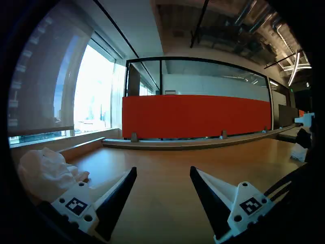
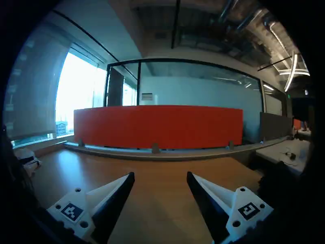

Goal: Fold towel

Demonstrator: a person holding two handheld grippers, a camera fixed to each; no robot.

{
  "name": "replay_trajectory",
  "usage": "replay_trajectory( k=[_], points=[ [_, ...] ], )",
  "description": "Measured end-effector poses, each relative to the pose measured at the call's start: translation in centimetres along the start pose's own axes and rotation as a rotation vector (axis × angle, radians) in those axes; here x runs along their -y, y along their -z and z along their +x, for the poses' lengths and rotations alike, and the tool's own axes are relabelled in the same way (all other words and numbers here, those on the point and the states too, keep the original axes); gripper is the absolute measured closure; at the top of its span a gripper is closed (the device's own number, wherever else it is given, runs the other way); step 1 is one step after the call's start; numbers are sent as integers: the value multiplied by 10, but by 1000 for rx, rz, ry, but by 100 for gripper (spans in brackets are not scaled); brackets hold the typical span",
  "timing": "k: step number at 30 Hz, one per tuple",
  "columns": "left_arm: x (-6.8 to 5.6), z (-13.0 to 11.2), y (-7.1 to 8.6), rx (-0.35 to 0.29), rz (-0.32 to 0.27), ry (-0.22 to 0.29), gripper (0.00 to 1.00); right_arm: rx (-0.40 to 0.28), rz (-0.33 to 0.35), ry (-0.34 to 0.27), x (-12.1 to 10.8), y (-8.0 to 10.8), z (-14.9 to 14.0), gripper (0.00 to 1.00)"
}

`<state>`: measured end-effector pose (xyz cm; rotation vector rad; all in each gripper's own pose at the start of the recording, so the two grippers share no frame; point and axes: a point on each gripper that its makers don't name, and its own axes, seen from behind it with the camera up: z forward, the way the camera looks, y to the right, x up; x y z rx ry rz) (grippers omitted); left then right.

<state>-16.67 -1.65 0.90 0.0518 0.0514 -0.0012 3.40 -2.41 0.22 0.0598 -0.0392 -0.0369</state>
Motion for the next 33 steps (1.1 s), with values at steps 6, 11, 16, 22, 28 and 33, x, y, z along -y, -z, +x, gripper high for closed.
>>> replay_trajectory(
  k=[6, 11, 16, 22, 28, 33],
  points=[
    [0, -1, 0, 0, 0, 0, 3, -3, -11, -30, -7, -1, -20, 0],
    [0, -2, -1, -1, 0, 0, 3, -6, -22, -47, -17, -4, -36, 0],
    [0, -2, -1, -1, 0, 0, 3, -5, -32, -52, -26, -5, -51, 0],
    [0, -2, 0, -1, 0, 0, 3, -3, -34, -44, -31, -5, -65, 0],
    [0, -2, -1, -1, 0, 0, 3, -27, -30, -31, -30, -5, -63, 0],
    [-1, -2, -1, -1, 0, 0, 3, -35, -20, -23, -28, -2, -62, 0]
  ],
)
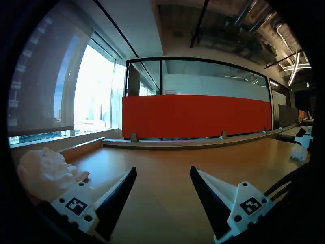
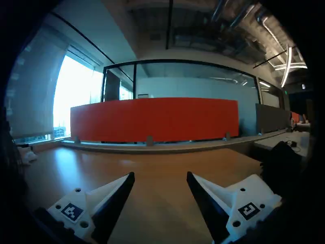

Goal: Fold towel

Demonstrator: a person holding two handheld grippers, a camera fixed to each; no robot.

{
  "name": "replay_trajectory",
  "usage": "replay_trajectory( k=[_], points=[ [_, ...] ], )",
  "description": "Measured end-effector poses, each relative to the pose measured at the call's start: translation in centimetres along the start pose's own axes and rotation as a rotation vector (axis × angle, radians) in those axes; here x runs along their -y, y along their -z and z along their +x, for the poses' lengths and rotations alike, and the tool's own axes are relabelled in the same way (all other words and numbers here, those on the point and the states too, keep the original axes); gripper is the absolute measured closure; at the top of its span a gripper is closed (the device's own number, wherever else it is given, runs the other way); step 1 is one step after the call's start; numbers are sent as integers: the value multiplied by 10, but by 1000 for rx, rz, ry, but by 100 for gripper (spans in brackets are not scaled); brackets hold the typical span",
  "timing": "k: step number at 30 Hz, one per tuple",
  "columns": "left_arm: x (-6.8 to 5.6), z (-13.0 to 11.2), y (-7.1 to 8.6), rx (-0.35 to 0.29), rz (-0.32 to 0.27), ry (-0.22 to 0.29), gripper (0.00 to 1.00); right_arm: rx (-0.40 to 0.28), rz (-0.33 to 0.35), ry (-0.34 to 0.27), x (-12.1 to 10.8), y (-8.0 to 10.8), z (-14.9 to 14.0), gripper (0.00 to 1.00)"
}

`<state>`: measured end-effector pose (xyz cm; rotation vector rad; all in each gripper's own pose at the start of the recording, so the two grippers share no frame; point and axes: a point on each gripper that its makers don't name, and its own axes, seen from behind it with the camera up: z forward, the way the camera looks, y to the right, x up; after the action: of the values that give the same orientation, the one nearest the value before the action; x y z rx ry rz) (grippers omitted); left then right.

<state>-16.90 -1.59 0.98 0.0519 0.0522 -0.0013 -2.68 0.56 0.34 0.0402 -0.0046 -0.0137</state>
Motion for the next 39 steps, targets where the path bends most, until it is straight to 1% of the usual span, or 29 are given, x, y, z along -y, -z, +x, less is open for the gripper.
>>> replay_trajectory(
  k=[12, 39],
  points=[
    [0, 0, 1, 0, 0, 0, 3, -15, 7, 19, 6, 4, 5, 0],
    [1, 1, 0, 1, 0, 0, 3, -14, 0, 21, 5, 4, 5, 0]
  ],
)
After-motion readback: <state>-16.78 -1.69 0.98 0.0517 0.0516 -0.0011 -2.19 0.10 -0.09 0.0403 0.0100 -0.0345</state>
